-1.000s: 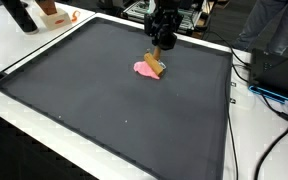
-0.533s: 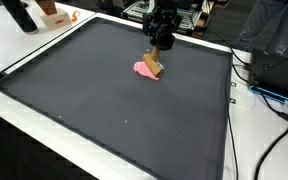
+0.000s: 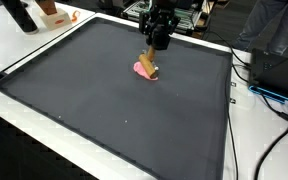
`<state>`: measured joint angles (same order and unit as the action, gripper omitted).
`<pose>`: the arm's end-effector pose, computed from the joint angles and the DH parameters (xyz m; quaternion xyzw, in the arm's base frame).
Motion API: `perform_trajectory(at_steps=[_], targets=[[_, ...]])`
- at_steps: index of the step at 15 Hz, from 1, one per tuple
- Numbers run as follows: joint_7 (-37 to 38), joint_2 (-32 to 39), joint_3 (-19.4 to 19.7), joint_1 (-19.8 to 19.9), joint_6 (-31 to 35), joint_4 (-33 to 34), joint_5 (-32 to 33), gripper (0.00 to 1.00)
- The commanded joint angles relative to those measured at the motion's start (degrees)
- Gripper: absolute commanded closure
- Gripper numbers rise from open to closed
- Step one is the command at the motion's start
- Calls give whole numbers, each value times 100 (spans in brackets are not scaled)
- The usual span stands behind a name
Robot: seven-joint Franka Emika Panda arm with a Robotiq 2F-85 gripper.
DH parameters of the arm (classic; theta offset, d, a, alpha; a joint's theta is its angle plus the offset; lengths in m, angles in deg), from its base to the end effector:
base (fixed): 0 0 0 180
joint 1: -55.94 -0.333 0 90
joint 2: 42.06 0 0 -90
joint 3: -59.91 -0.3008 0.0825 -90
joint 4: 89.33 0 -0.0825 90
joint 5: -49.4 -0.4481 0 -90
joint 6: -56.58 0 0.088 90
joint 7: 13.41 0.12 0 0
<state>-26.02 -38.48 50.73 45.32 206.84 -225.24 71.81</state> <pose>0.5272 0.1974 0.2392 0.8941 0.4247 0.0997 0.1010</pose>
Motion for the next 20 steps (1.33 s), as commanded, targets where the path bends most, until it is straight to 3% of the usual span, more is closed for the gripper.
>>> perform_trajectory(at_steps=[1,5,11,20], targets=[[491,462,193,103,-33,-14,696,76],[834,544,262,91,-234,78,1054,76],[480,635,228,146,-270,171,605,76],[-1810,414,-14,367,-582,154,-1649,76]])
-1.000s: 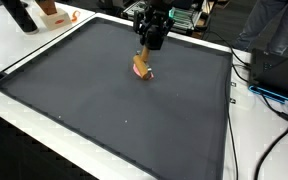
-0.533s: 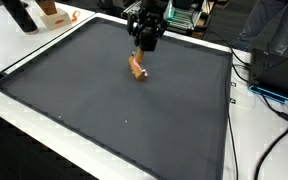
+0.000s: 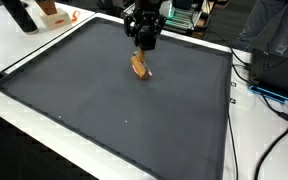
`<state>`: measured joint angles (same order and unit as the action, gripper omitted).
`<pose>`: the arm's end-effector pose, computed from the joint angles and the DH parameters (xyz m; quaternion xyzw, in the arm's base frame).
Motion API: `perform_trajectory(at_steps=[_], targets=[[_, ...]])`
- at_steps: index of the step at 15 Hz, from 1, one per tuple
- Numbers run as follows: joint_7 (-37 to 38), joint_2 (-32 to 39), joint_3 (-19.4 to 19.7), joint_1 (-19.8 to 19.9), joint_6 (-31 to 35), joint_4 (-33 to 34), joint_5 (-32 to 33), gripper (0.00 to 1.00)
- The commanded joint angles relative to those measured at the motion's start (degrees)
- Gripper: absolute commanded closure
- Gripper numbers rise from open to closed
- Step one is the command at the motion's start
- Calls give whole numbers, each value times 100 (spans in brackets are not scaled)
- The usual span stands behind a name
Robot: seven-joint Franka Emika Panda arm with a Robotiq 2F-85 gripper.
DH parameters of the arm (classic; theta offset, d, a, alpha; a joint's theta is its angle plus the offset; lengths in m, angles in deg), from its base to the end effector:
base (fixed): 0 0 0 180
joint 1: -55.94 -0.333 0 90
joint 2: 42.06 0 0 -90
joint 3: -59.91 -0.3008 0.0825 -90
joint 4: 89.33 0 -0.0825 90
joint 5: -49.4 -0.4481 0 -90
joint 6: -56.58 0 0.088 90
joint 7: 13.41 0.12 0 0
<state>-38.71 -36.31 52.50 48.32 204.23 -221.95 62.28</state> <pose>0.5571 0.1528 0.2400 0.8995 0.4248 0.0756 0.0682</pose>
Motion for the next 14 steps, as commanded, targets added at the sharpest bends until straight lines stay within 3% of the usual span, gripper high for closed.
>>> perform_trajectory(at_steps=[1,4,7,14], targets=[[-737,172,-201,79,-383,-181,-872,76],[-1095,121,-200,72,-634,-153,-1177,76],[-1076,74,-174,36,-903,-138,-1057,76],[-92,3,-72,-32,-1716,-73,212,76]])
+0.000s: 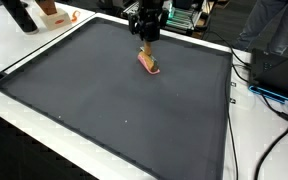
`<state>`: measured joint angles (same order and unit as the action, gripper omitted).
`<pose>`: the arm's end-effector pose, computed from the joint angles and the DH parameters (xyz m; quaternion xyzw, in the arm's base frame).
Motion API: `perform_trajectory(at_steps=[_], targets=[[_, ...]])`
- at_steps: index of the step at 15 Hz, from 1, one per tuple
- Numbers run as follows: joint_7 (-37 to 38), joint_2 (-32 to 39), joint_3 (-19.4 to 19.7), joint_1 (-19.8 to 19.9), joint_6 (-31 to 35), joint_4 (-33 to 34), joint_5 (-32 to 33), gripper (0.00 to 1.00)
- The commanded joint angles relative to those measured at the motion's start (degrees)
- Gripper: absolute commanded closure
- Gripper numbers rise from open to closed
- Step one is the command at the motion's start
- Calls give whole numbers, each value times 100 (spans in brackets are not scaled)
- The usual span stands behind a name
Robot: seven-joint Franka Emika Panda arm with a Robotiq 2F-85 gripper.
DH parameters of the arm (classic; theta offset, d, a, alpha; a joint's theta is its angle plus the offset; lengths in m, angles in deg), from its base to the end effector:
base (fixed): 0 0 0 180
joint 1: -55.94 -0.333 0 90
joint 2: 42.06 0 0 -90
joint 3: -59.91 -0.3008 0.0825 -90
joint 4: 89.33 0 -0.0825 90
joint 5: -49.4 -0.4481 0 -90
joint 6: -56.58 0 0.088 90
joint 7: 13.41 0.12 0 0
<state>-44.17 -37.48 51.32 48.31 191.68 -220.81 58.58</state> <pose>0.5412 0.1546 0.2400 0.8918 0.4497 -0.0139 0.0487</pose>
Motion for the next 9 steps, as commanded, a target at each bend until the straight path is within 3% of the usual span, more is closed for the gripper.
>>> perform_trajectory(at_steps=[1,9], targets=[[555,144,39,-46,-581,-159,731,76],[767,106,-16,-157,-1149,40,1165,76]])
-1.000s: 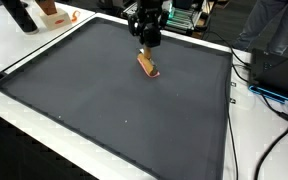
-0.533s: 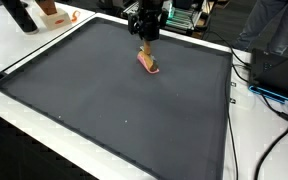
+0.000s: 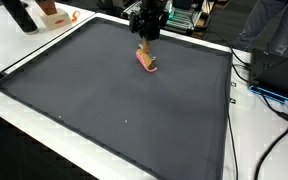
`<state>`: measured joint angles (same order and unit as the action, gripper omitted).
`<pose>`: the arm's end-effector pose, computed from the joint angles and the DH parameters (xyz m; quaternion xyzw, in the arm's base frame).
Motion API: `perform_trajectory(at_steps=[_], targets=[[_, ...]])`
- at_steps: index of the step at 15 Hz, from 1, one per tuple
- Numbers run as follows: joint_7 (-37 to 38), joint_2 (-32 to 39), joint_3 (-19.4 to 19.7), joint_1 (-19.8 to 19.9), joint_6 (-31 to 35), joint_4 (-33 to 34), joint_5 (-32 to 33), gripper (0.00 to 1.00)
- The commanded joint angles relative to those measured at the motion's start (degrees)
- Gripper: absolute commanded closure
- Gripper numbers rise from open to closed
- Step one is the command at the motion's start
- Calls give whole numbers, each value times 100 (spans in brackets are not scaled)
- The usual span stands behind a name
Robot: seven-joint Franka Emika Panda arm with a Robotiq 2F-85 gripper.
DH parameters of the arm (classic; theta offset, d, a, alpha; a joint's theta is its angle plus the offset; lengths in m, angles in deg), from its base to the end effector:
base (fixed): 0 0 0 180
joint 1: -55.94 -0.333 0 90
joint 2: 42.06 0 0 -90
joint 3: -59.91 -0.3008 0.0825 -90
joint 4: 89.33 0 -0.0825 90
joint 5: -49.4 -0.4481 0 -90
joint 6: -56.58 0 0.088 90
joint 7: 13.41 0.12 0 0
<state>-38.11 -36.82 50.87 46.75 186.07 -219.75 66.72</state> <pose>0.5328 0.1651 0.2351 0.8822 0.4563 -0.0577 0.1007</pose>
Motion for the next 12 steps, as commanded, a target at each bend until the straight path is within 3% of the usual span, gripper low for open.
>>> perform_trajectory(at_steps=[1,12], targets=[[154,33,29,-9,-698,-39,394,76],[173,67,-5,-54,-1928,231,777,76]])
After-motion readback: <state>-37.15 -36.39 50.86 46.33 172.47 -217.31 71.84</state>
